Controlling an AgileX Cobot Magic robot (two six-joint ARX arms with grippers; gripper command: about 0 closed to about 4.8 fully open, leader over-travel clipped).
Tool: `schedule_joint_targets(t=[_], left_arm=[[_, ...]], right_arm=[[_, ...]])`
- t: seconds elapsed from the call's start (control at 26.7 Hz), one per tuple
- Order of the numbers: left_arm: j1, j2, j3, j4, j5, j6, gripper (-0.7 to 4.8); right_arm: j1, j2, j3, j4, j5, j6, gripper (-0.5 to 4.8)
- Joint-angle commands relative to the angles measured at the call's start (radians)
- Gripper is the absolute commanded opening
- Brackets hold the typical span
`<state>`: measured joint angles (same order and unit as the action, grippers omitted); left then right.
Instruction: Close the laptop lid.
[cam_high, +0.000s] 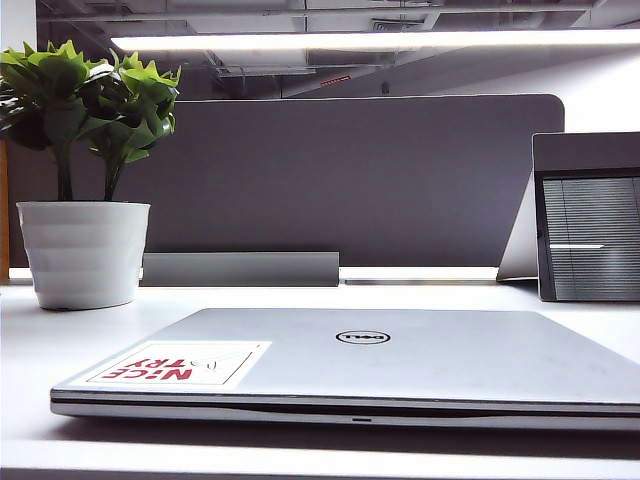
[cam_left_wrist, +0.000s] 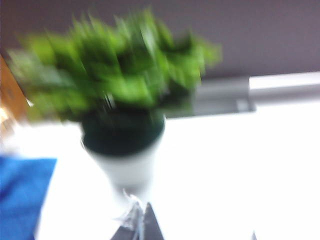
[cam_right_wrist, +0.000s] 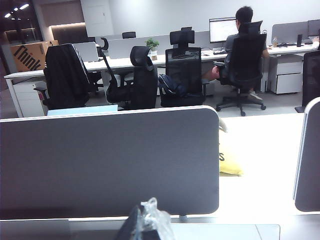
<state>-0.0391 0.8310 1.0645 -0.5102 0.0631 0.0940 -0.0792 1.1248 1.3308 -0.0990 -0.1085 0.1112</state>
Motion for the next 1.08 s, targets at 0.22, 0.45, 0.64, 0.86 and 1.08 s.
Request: schedule_joint_targets(t=[0.22, 0.45, 0.64, 0.86, 1.08], left_arm=[[0.02, -0.232, -0.531, 0.489, 0.002, -0.128, -0.05], [0.023, -0.41, -0.78, 0.692, 0.0, -0.158, -0.05], [0.045, -0.513, -0.889, 0.691, 0.001, -0.156, -0.05], [0.049, -0.626, -0.978, 0.691, 0.001, -0.178, -0.05], [0.048, -0.727, -1.03, 0.67, 0.002, -0.193, -0.05]], right_arm=[[0.001, -0.003, 0.005, 0.013, -0.002, 0.001, -0.01], [0.001, -0.003, 0.005, 0.013, -0.001, 0.001, -0.01], [0.001, -0.003, 0.005, 0.013, -0.002, 0.001, -0.01], [0.0, -0.002, 0.005, 0.013, -0.001, 0.001, -0.01], [0.001, -0.002, 0.005, 0.013, -0.001, 0.001, -0.01]])
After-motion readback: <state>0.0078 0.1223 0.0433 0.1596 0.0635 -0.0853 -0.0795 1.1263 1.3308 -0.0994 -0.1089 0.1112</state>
